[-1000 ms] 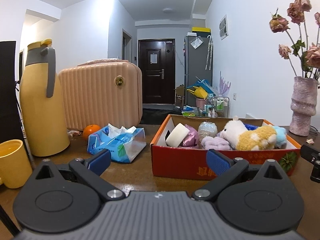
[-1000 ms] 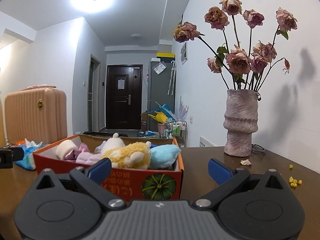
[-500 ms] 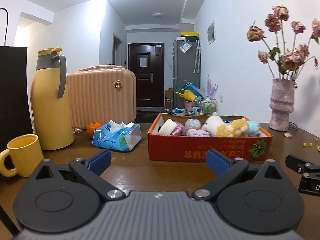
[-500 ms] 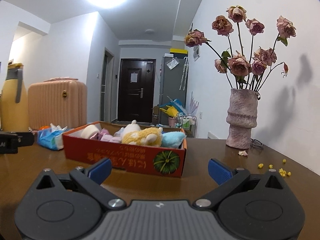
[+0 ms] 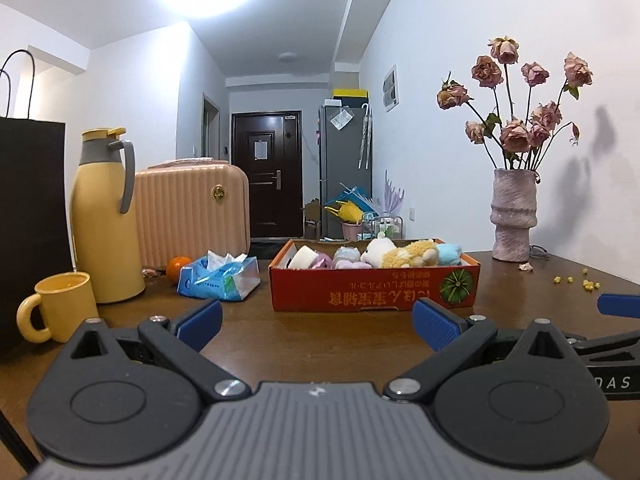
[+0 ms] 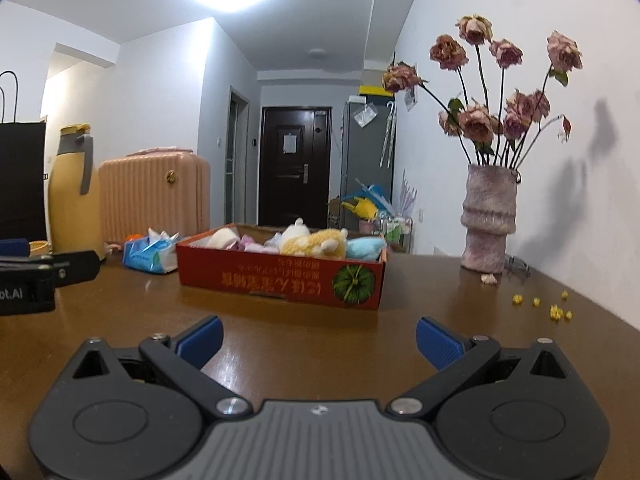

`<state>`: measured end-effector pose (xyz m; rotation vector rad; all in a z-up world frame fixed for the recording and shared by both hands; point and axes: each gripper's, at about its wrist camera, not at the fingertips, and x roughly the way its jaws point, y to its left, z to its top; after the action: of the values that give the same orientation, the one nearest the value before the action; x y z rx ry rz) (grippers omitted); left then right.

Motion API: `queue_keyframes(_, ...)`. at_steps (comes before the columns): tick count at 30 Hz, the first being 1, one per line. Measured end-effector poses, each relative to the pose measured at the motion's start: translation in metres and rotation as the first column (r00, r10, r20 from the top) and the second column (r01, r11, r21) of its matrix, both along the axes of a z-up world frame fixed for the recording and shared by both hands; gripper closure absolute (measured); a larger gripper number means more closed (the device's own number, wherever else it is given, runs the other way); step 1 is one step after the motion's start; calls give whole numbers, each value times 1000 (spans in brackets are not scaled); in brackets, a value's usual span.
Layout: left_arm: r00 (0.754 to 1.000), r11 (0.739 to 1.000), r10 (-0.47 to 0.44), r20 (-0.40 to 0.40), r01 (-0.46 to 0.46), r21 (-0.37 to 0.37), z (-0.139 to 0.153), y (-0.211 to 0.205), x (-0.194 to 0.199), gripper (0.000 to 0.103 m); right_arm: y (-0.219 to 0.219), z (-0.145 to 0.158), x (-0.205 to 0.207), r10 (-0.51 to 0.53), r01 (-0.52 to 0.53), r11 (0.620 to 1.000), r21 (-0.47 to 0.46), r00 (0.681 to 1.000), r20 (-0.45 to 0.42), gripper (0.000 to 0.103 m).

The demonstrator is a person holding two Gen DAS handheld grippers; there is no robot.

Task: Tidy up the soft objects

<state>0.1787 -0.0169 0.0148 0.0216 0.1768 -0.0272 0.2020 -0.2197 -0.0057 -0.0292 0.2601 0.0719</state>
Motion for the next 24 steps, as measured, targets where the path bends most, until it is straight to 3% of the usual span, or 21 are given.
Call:
queue_keyframes(12, 999, 1000, -26, -37, 26, 12, -14, -9, -34, 0, -12, 1, -41, -37, 36, 999, -13, 999, -18, 0)
queue_keyframes(24, 999, 999, -30, -29, 31, 13, -13, -10, -44, 0, -13, 7, -50, -31, 31, 1000, -7, 1000, 3, 0)
